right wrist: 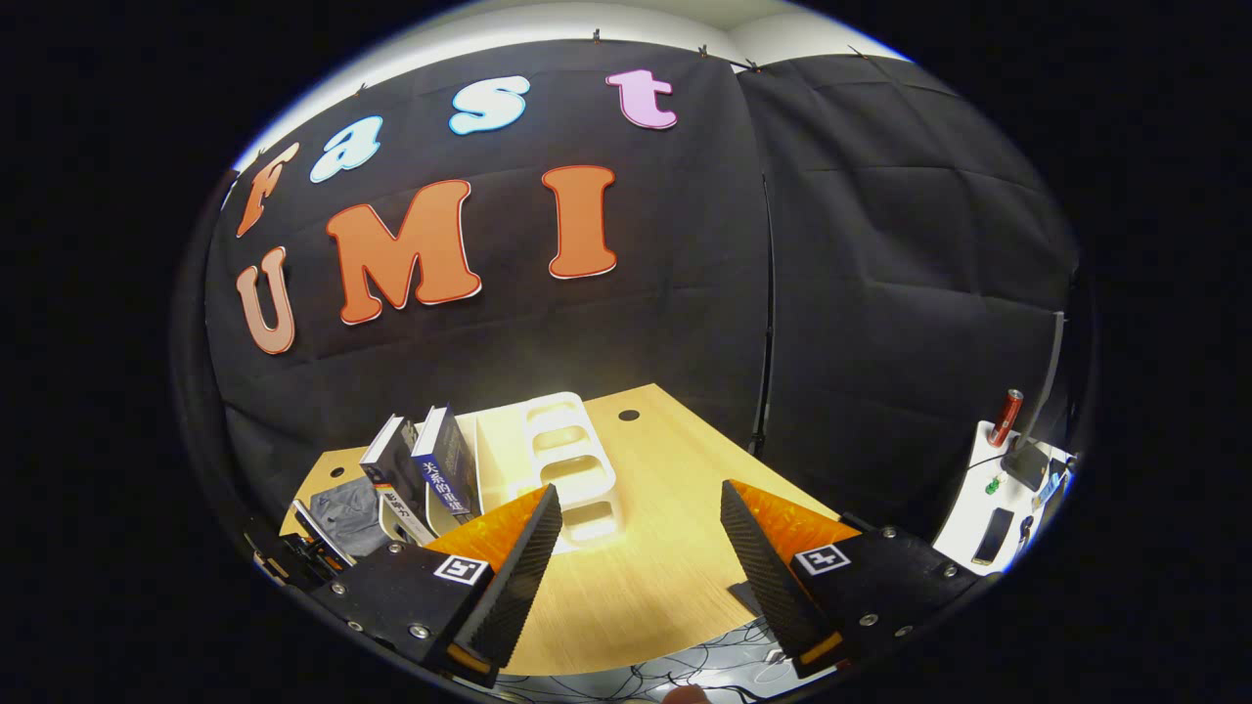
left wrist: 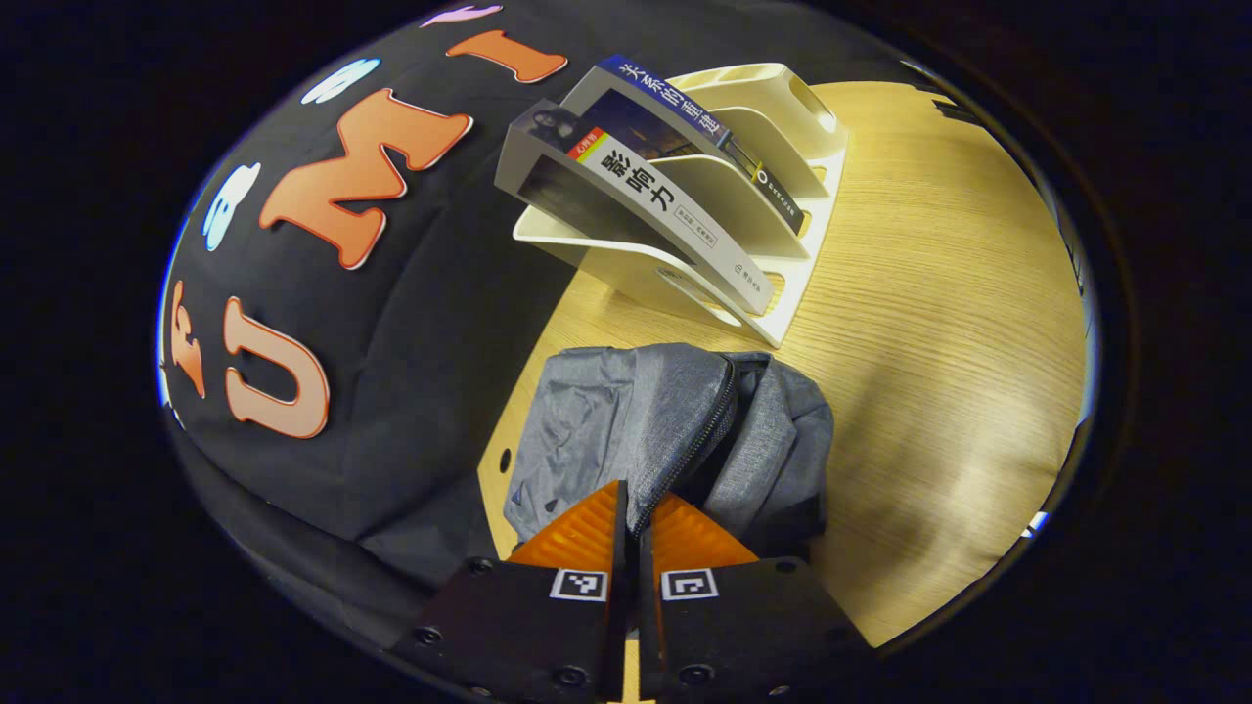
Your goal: Open the schoolbag, grab two books from the bookshelf and put them into the schoolbag.
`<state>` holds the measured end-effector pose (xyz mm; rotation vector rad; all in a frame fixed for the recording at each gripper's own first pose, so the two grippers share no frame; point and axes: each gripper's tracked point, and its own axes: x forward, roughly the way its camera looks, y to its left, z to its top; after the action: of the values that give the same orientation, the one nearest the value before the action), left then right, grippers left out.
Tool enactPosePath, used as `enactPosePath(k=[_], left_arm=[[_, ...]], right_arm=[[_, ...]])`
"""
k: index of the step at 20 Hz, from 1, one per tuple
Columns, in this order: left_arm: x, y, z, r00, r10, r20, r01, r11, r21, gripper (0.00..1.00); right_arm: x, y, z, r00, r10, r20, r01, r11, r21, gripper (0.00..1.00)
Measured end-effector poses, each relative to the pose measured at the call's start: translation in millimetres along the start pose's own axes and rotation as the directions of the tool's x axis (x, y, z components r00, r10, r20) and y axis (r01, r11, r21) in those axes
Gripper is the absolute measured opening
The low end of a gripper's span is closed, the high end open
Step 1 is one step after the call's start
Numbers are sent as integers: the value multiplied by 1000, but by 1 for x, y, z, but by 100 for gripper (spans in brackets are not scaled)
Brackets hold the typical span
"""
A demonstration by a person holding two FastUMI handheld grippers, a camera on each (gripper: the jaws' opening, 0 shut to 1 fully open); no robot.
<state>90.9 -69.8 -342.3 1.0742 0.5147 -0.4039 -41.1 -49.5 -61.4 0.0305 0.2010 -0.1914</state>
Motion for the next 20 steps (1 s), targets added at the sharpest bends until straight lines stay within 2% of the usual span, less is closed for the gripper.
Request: enactPosePath(k=[2, 4, 7, 12, 17, 20], left_arm=[[0, 5, 5, 999, -33, -1, 33, 999, -28, 3], [-2, 7, 4, 994, -106, -36, 104, 992, -67, 2], [-6, 13, 10, 967, -245, -66, 239, 967, -88, 2], [-14, 54, 22, 924, -382, -20, 379, 920, -98, 1], [-16, 117, 34, 880, -472, 45, 472, 866, -166, 1], [-12, 149, 39, 862, -498, 97, 506, 832, -227, 1]], right_arm=[[0, 6, 5, 1000, 24, 6, -24, 1000, 0, 98], [0, 8, 8, 1000, 18, 1, -18, 1000, 8, 98], [-1, 21, 17, 1000, 26, -5, -26, 999, 30, 98], [-10, 55, 35, 999, 44, -10, -44, 999, 12, 98], [-22, 119, 67, 994, 107, -31, -106, 994, 22, 98], [-19, 163, 86, 984, 155, -90, -156, 988, 1, 97]])
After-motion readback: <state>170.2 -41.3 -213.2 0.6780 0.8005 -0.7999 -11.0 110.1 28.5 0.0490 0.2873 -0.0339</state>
